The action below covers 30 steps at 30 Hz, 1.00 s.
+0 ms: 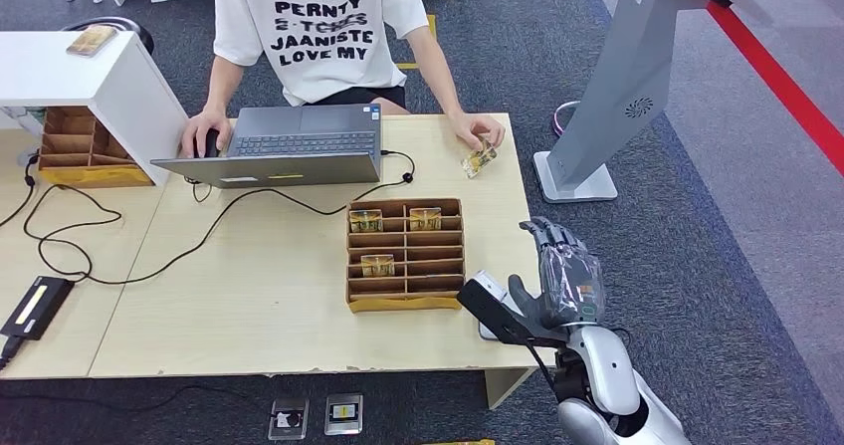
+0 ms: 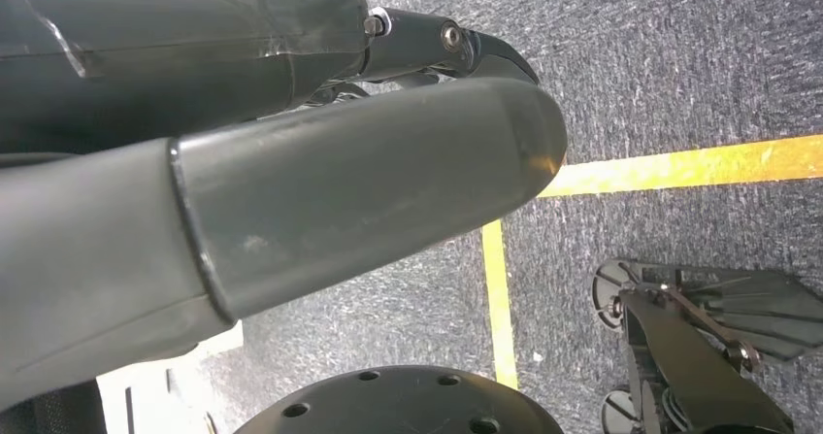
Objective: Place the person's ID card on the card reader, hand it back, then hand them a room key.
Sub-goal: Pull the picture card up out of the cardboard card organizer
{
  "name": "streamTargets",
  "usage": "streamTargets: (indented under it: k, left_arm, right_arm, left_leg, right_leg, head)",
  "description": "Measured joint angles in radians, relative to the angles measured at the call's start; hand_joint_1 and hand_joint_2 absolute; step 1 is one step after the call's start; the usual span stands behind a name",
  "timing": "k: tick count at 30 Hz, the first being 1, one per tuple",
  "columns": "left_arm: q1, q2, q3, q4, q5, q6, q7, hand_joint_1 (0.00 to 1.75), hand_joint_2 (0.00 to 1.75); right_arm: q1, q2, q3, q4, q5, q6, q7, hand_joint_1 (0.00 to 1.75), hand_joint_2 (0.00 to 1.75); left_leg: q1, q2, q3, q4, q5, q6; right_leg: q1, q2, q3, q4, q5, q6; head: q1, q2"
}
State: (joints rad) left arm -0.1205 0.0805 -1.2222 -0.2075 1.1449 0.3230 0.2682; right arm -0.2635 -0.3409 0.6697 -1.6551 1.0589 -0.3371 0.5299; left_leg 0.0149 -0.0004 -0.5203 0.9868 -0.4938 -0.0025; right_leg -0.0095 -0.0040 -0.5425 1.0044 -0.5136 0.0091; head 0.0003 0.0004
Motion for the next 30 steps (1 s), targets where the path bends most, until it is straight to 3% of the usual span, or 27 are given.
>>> streamTargets:
  k: [21,30]
  left_arm:
    - [-0.001,0.000,0.000,0.000,-0.014,-0.009,-0.002,0.00,0.00]
    - [-0.001,0.000,0.000,0.000,-0.045,-0.025,-0.019,0.00,0.00]
  right_arm:
    - [0.020,0.013,0.004,-0.067,0.054,0.072,-0.037,0.45,1.75]
    - [0.018,0.020,0.018,-0.067,0.037,0.080,-0.038,0.52,1.75]
  left_leg:
    - [0.000,0.000,0.000,0.000,0.000,0.000]
    - [0.000,0.000,0.000,0.000,0.000,0.000]
  right_leg:
    - [0.000,0.000,0.000,0.000,0.000,0.000]
    - [0.000,0.000,0.000,0.000,0.000,0.000]
  head:
    - [0.000,0.000]
    - [0.000,0.000]
